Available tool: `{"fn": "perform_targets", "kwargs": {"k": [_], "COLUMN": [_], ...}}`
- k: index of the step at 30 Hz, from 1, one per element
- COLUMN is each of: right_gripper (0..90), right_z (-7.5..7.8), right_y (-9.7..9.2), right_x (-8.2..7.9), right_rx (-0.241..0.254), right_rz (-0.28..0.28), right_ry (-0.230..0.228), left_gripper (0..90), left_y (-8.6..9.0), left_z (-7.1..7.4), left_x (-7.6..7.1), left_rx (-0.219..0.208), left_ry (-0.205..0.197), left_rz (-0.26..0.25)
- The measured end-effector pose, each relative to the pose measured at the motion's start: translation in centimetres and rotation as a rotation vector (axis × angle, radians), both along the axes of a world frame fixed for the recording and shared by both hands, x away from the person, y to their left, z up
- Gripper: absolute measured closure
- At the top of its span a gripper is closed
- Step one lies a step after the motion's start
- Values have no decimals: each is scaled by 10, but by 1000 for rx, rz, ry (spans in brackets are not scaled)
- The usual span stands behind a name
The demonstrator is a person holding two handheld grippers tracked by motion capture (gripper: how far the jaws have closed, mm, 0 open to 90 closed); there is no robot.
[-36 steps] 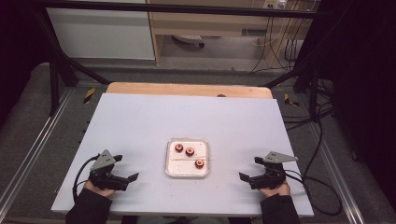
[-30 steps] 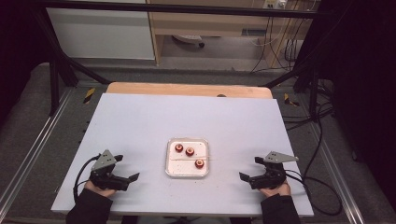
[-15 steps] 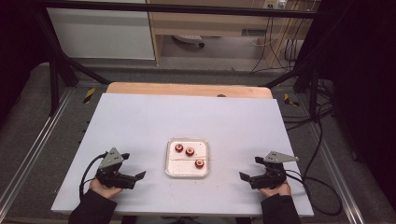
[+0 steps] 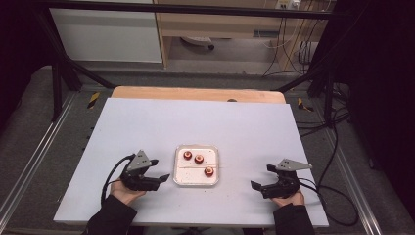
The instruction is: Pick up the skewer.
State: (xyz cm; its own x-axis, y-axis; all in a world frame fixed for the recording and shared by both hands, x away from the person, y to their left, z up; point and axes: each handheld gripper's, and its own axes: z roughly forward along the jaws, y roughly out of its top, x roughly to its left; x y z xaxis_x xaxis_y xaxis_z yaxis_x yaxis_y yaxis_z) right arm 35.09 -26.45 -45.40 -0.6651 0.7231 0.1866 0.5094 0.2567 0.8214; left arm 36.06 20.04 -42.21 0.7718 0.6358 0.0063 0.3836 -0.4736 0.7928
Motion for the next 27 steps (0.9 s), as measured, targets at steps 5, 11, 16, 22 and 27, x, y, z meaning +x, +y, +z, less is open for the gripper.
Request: {"fn": "perform_targets", "kwargs": {"k": [5, 11, 16, 22, 27], "right_gripper": [12, 12, 12, 12, 12], "right_z": [0, 0, 0, 0, 0], "right_y": [0, 0, 0, 0, 0], "right_x": [0, 0, 0, 0, 0], "right_rx": [-1, -2, -1, -2, 0], "right_rz": [2, 1, -3, 1, 0], "right_ry": [-3, 0, 3, 0, 2], "left_gripper": [505, 695, 826, 898, 898], "left_y": [-18, -36, -51, -58, -63], "left_z": [3, 2, -3, -9, -14], "left_x": [7, 16, 22, 31, 38], "left_rx": [11, 19, 16, 5, 23], "left_ry": [13, 17, 26, 54, 66], "left_rz": [16, 23, 14, 18, 20]}}
